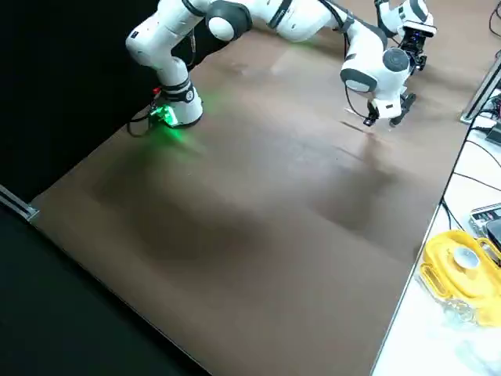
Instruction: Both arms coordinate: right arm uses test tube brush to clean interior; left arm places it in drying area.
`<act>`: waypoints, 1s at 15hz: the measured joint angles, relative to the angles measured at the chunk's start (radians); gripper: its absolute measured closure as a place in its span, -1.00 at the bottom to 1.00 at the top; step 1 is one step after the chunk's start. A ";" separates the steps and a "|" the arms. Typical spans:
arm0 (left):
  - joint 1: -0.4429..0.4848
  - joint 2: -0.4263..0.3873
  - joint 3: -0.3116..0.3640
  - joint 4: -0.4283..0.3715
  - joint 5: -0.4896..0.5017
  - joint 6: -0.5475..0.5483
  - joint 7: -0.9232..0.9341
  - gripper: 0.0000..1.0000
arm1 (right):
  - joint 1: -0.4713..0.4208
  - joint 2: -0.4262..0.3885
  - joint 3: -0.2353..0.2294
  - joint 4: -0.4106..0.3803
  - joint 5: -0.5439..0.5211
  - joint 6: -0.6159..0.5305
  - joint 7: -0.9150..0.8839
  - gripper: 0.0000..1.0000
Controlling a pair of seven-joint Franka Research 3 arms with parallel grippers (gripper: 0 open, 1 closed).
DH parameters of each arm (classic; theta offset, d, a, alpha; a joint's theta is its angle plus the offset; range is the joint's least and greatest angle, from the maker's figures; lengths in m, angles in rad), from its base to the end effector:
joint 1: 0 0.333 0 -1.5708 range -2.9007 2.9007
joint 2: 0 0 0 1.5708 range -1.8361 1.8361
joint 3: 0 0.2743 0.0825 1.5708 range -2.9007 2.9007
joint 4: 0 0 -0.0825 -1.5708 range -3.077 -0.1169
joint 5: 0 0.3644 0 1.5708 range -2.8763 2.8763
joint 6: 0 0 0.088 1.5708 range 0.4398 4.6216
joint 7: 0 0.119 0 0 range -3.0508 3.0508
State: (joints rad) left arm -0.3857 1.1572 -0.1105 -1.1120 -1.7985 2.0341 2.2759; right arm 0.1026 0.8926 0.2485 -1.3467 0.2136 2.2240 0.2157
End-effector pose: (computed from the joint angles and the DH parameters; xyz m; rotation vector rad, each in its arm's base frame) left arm 0.6255 -0.3817 0.1327 1.3144 -1.1632 1.1905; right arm 0.6582 0.2164 0.1754 -2.7871 0.1205 0.1375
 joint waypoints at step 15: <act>-0.020 0.029 0.008 0.025 -0.019 0.022 0.055 -0.22 | -0.009 -0.078 -0.034 0.060 -0.032 -0.219 0.011 -1.00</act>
State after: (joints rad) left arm -0.4057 1.1857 -0.1027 -1.0869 -1.8172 2.0565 2.3308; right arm 0.0935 0.8146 0.2142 -1.2865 0.1818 2.0053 0.2270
